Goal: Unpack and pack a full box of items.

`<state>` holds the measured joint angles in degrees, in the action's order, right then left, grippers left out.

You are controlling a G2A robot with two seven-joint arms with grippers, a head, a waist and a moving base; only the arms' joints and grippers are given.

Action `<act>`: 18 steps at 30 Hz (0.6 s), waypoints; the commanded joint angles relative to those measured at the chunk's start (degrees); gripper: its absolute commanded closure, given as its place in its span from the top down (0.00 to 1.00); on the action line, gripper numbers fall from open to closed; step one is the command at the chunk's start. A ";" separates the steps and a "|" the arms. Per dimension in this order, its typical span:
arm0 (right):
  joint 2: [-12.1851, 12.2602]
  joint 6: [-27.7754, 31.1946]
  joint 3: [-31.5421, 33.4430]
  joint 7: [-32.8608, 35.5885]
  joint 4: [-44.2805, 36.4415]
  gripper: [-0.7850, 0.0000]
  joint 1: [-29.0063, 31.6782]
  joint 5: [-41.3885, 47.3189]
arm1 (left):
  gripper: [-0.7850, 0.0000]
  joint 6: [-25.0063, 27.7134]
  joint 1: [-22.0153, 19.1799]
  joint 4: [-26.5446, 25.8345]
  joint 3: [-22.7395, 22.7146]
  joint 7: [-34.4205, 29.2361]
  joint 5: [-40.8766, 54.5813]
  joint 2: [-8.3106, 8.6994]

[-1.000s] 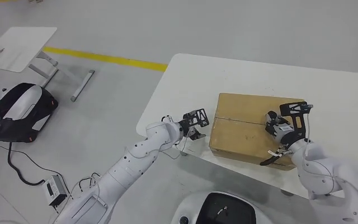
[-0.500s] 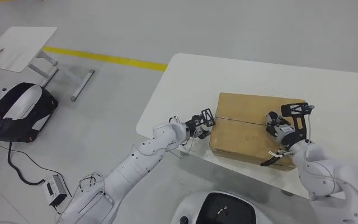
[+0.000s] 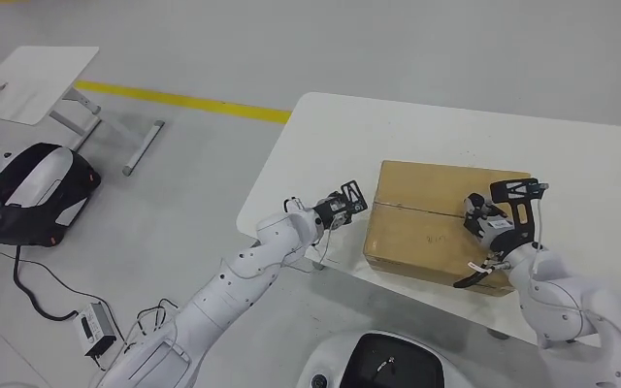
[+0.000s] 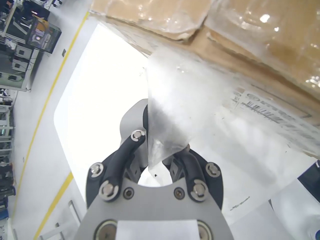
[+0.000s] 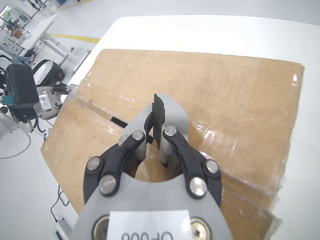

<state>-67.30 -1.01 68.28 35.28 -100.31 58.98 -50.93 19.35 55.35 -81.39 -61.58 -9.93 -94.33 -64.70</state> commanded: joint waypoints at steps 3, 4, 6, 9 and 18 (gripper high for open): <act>-0.09 0.20 -0.08 0.13 -0.08 0.00 -0.04 -0.19 | 0.00 -1.09 1.84 -3.33 -2.41 -1.23 -0.20 0.40; -0.11 0.22 -0.09 0.16 -0.09 0.00 -0.05 -0.22 | 0.00 -1.19 2.24 -4.19 -2.91 -1.54 -0.11 0.48; -0.15 0.25 -0.07 0.13 -0.14 0.00 -0.05 -0.31 | 0.05 -1.47 2.94 -5.84 -3.86 -2.17 0.00 0.59; -0.21 0.38 -0.07 0.19 -0.10 0.00 0.03 -0.39 | 0.32 -1.81 3.81 -8.31 -4.99 -2.66 0.11 0.71; -0.38 0.51 -0.11 0.04 -0.43 0.00 0.57 -0.64 | 0.64 -2.89 4.63 -14.41 -6.89 -3.32 0.37 0.67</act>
<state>-67.67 -0.50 68.16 35.35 -100.71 59.48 -51.57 16.54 60.03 -95.25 -68.40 -13.21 -93.97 -64.00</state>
